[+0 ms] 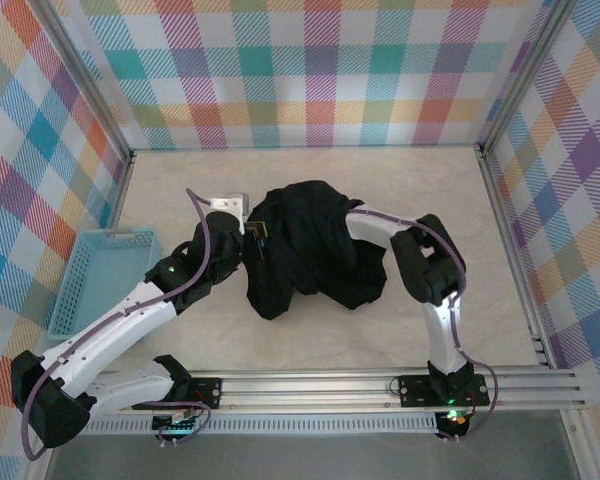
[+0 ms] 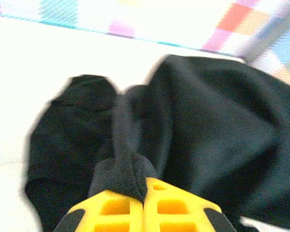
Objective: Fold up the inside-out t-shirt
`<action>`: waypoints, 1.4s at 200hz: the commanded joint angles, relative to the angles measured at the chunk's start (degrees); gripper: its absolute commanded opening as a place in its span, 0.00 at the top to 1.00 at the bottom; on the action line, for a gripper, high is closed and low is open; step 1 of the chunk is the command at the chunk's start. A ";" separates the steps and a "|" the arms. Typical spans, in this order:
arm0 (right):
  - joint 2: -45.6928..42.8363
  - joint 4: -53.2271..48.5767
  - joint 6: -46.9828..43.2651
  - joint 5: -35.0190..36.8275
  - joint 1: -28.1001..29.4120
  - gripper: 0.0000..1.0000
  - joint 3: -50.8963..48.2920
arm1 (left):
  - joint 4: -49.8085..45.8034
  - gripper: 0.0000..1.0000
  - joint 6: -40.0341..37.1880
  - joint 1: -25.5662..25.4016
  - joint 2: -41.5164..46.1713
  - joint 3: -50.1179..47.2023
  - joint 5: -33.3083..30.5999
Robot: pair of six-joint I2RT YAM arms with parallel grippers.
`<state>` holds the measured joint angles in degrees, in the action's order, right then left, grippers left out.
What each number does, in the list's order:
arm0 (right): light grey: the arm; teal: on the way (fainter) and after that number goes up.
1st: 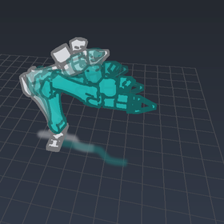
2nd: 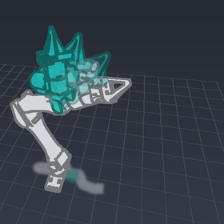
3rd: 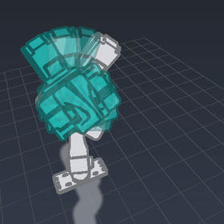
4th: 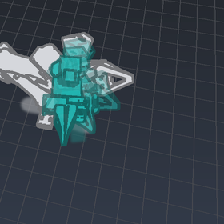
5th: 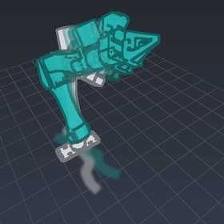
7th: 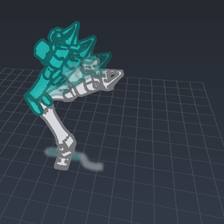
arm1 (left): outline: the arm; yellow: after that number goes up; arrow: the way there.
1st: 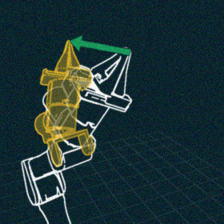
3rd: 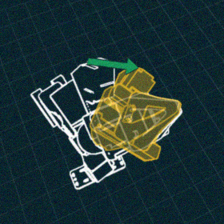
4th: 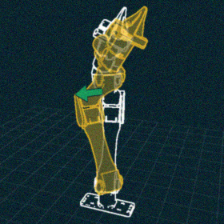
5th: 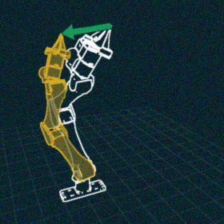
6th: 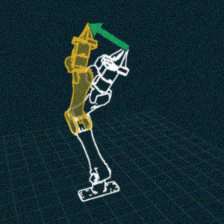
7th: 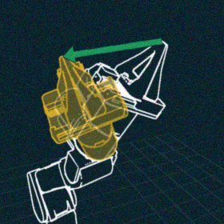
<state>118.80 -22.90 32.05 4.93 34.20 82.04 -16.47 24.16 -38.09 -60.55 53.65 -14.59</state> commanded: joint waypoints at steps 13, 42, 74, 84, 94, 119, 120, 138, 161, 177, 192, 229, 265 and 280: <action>-8.01 1.78 -0.09 -0.22 -1.08 1.00 -7.11 | -7.40 1.00 2.25 8.63 -6.11 3.91 -4.30; -15.00 1.26 2.84 3.23 -1.09 1.00 -12.02 | -18.37 1.00 4.57 14.58 -21.16 15.33 -4.46; -16.77 -1.16 8.38 4.05 -1.06 1.00 -12.36 | -11.02 0.38 -2.86 3.18 -20.35 14.14 -5.08; -16.04 -2.15 9.71 4.08 -1.06 1.00 -11.16 | -6.09 0.25 -4.53 -1.72 -16.16 10.38 -4.37; -15.31 -3.08 10.53 4.12 -1.02 1.00 -9.79 | -0.60 0.20 -5.21 -5.58 -12.08 6.22 -1.97; -12.76 -5.50 12.54 3.88 -1.06 1.00 -5.18 | 12.43 0.05 -8.47 -18.53 -5.01 -3.05 -3.38; -12.65 -5.58 12.61 3.82 -1.06 1.00 -4.98 | 12.83 0.05 -8.49 -19.00 -4.97 -3.39 -3.58; -11.10 -6.69 14.47 2.99 -1.06 1.00 -2.26 | 19.04 0.00 -8.05 -24.76 -6.16 -6.08 -6.81; -9.54 -7.31 17.01 2.06 -0.52 1.00 -0.04 | 24.01 0.00 -8.58 -28.82 -10.70 -5.24 -9.78; -8.51 -7.71 18.19 1.67 -0.36 1.00 1.10 | 24.98 0.00 -10.15 -30.49 -14.15 -2.98 -10.71; -7.82 -8.85 18.57 1.74 -0.20 1.00 2.36 | 24.68 0.00 -10.10 -30.84 -17.29 -0.86 -11.95; -7.97 -8.67 19.61 2.17 0.26 1.00 1.53 | 26.18 0.00 -8.23 -30.80 -22.15 2.43 -17.12; -8.32 -8.35 20.37 3.18 0.26 1.00 -0.19 | 26.14 0.02 -5.73 -30.47 -25.32 5.65 -21.83; -8.41 -8.66 20.17 4.22 0.26 1.00 -0.68 | 24.65 0.17 -4.27 -29.75 -24.95 6.03 -24.65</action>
<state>110.54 -30.33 50.87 7.55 34.17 82.28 7.77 17.17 -68.58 -85.30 57.56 -32.73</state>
